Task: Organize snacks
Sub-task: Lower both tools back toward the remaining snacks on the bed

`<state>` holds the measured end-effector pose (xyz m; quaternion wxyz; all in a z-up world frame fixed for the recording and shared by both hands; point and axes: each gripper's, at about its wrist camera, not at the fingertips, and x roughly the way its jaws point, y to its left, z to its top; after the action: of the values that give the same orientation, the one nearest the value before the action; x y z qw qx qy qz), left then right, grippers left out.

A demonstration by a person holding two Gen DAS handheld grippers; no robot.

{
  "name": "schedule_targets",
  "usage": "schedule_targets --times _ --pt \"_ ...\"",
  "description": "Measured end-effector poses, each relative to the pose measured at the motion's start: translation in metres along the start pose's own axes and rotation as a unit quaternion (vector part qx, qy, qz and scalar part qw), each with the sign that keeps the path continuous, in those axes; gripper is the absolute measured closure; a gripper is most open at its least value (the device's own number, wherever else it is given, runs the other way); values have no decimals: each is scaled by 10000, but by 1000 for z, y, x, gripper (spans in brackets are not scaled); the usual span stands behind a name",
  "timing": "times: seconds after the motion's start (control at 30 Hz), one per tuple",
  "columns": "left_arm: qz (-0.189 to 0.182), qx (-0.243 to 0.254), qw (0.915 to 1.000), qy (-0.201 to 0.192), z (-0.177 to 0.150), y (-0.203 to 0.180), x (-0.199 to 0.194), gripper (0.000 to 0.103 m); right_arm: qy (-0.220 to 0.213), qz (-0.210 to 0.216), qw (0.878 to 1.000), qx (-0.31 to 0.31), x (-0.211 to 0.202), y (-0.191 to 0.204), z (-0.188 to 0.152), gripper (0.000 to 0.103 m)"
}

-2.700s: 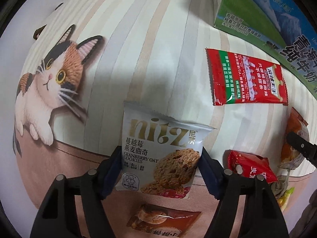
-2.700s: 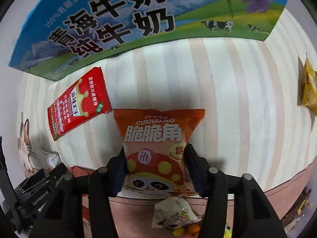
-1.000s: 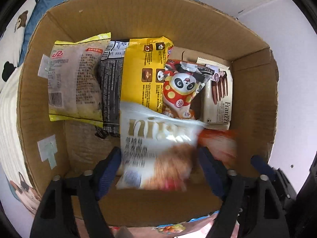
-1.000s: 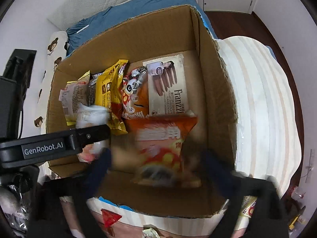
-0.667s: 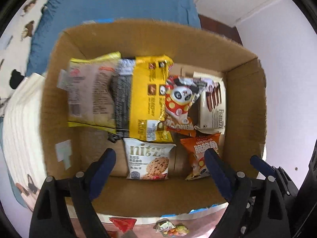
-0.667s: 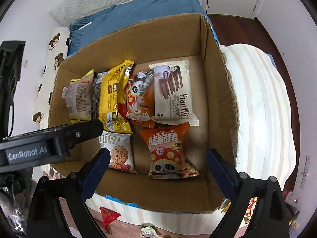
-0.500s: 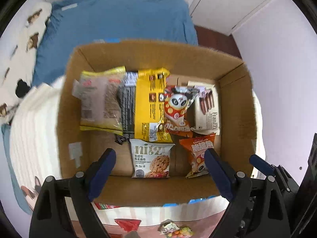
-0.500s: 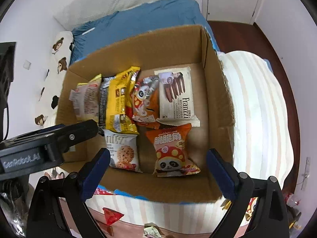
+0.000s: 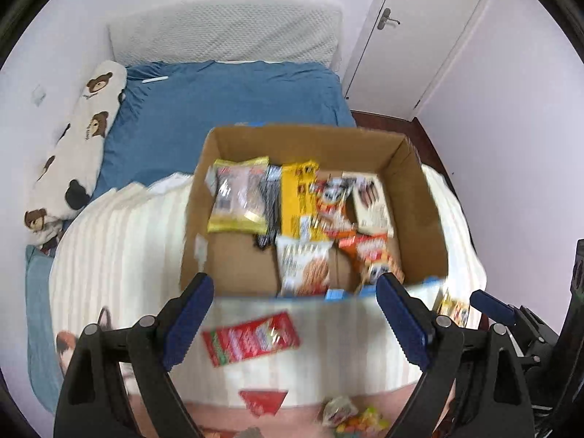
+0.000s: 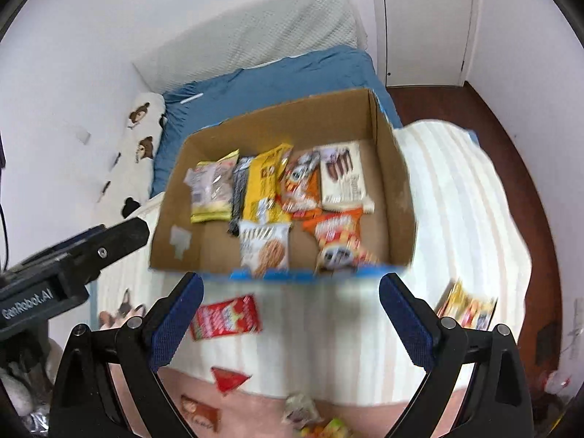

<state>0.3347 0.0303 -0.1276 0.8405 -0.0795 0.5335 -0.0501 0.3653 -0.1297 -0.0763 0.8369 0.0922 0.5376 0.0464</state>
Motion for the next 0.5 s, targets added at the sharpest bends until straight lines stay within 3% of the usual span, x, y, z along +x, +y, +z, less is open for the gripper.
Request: schedule_targets --times 0.17,0.33,0.43,0.5 --pt "152 -53 9998 74 -64 10 -8 12 168 266 9986 413 -5 -10 -68 4" --pt "472 -245 9973 515 -139 26 7 12 667 550 9913 994 18 -30 -136 4" --pt "535 -639 9925 897 -181 47 24 12 981 630 9825 1450 35 -47 -176 4" --pt "590 -1124 9841 1239 -212 69 39 12 1071 611 9768 1749 42 -59 -196 5"
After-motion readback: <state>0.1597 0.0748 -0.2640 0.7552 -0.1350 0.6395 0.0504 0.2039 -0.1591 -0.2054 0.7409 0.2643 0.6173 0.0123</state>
